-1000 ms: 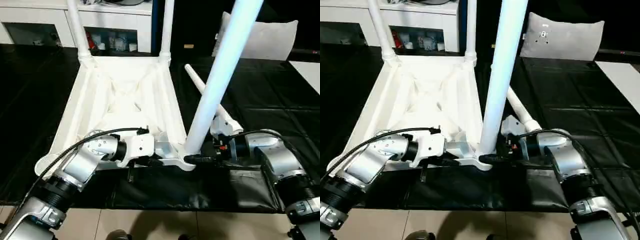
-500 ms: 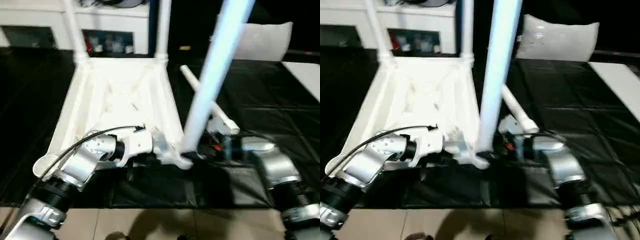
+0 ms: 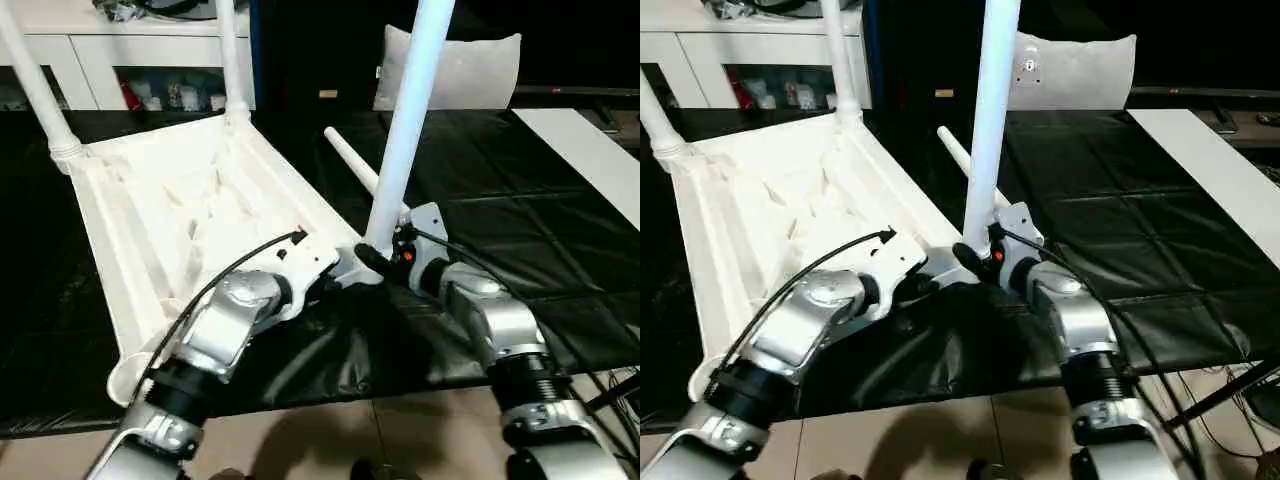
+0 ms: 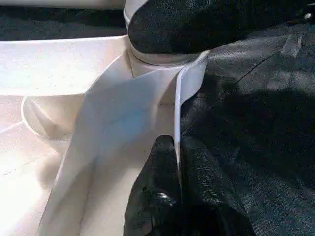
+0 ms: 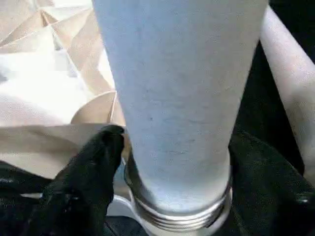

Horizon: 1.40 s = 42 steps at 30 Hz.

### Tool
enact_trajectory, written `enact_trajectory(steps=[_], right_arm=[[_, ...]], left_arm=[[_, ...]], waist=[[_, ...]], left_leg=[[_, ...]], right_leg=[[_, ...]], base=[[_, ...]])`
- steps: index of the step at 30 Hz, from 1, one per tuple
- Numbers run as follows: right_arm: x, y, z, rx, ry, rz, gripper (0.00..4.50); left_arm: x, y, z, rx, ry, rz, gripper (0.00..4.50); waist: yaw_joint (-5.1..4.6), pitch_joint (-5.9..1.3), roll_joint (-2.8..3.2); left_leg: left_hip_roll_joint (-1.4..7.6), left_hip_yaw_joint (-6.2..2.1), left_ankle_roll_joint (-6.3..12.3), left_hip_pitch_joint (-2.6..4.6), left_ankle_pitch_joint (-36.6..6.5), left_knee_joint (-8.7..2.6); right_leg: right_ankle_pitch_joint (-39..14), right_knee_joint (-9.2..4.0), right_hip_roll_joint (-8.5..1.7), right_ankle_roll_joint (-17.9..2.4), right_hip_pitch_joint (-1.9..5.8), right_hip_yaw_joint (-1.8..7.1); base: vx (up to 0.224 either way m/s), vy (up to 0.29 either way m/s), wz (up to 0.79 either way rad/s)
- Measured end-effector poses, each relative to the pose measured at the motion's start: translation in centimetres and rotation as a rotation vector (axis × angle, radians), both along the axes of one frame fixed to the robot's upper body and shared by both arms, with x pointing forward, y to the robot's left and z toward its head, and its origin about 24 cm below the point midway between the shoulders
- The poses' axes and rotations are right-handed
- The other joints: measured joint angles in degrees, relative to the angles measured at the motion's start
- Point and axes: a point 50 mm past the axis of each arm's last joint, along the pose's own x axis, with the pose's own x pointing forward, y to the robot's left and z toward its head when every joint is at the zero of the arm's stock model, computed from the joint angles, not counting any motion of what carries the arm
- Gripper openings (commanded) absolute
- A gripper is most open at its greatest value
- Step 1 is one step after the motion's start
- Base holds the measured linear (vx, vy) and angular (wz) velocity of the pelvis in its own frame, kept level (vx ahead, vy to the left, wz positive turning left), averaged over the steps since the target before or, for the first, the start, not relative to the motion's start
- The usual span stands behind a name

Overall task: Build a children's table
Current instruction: Rotate leg to tighten

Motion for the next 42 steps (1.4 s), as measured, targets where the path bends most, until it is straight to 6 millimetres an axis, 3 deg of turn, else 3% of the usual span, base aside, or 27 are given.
enact_trajectory(steps=[2, 3, 8, 11, 13, 18, 24, 32, 33, 35, 42], right_arm=[[-0.1, 0.1, 0.1, 0.005, -0.006, 0.004, 3.81], [-0.2, 0.0, 0.1, 0.010, -0.011, 0.009, 4.03], [-0.9, -1.4, 0.2, -0.003, -0.044, 0.094, 4.39], [-1.2, -2.5, 0.7, -0.042, -0.076, 0.190, 4.39], [-1.5, -3.4, 1.3, -0.065, -0.095, 0.282, 4.39], [-2.0, -4.5, 1.9, -0.069, -0.085, 0.421, 4.39], [-2.3, -5.6, 2.5, -0.120, -0.078, 0.546, 4.39], [-2.4, -4.3, 2.4, -0.155, -0.082, 0.722, 4.39], [-2.4, -4.2, 2.4, -0.153, -0.080, 0.736, 4.13], [-2.4, -4.1, 2.3, -0.151, -0.074, 0.754, 4.13], [-2.5, -4.0, 2.2, -0.141, -0.043, 0.793, 3.38]], left_arm=[[0.0, 0.0, 0.1, 0.004, -0.005, -0.003, 0.00], [0.0, 0.1, 0.1, 0.014, -0.013, -0.010, 0.00], [-0.1, 0.6, 0.3, 0.038, -0.037, -0.078, 0.00], [-0.1, 1.5, 0.6, 0.049, -0.059, -0.127, 0.00], [-0.1, 2.3, 0.8, 0.058, -0.072, -0.170, 0.00], [-0.4, 3.3, 1.2, 0.074, -0.080, -0.285, 0.00], [-1.0, 4.6, 1.4, 0.118, -0.068, -0.425, 0.00], [-1.8, 4.6, 1.4, 0.143, -0.054, -0.597, 0.00], [-1.8, 4.6, 1.5, 0.144, -0.053, -0.606, 0.00], [-1.7, 4.6, 1.5, 0.154, -0.054, -0.623, 0.00], [-1.6, 4.7, 1.4, 0.163, -0.065, -0.640, 0.00]], waist=[[-0.01, 0.01, 0.01], [0.02, 0.02, 0.04], [0.67, 0.04, 0.09], [0.90, 0.06, 0.00], [1.64, 0.04, -0.05], [3.51, 0.01, -0.08], [5.28, 0.01, -0.08], [6.20, -0.07, -0.24], [6.22, -0.07, -0.25], [6.17, -0.07, -0.29], [6.06, -0.08, -0.32]], left_leg=[[0.00, 0.00, 0.00, -0.02, 0.0, -0.03], [-0.03, 0.00, 0.00, -0.04, 0.0, -0.08], [-0.17, 0.10, 0.00, -0.02, 0.0, -0.50], [-0.18, 0.25, -0.03, -0.14, 0.0, -0.48], [-0.18, 0.36, -0.04, -0.55, 0.0, -0.37], [-0.11, 0.84, -0.23, -0.65, -0.1, -0.45], [0.21, 1.08, -0.20, -0.54, -0.1, -0.52], [0.06, 1.17, -0.50, -0.43, -0.3, -0.17], [0.06, 1.20, -0.50, -0.45, -0.3, -0.10], [0.06, 1.21, -0.50, -0.45, -0.3, -0.02], [0.06, 1.21, -0.49, -0.43, -0.3, 0.05]], right_leg=[[0.0, 0.01, -0.25, 0.0, 0.00, -0.35], [0.0, 0.03, -0.31, 0.0, -0.02, -0.38], [0.0, 0.25, -0.43, 0.0, -0.14, -0.19], [0.2, 1.02, -0.44, -0.3, -0.55, 0.09], [0.5, 1.67, -0.44, -0.6, -1.17, 0.38], [0.4, 3.22, -0.22, -0.7, -2.04, 1.08], [0.4, 3.22, 0.25, -1.0, -2.07, 1.34], [0.4, 3.24, 0.39, -1.0, -1.96, 2.11], [0.4, 3.25, 0.41, -1.0, -1.96, 2.21], [0.4, 3.28, 0.44, -0.9, -1.97, 2.30], [0.4, 3.33, 0.47, -0.8, -1.96, 2.39]], base=[[0.000, 0.000, 0.00], [0.000, 0.000, 0.00], [0.000, 0.000, 0.00], [0.000, 0.000, 0.00], [0.000, 0.000, 0.00], [0.000, 0.000, 0.00], [0.000, 0.000, 0.00], [0.000, 0.000, 0.00], [0.000, 0.000, 0.00], [0.000, 0.000, 0.00], [0.000, 0.000, 0.00]])
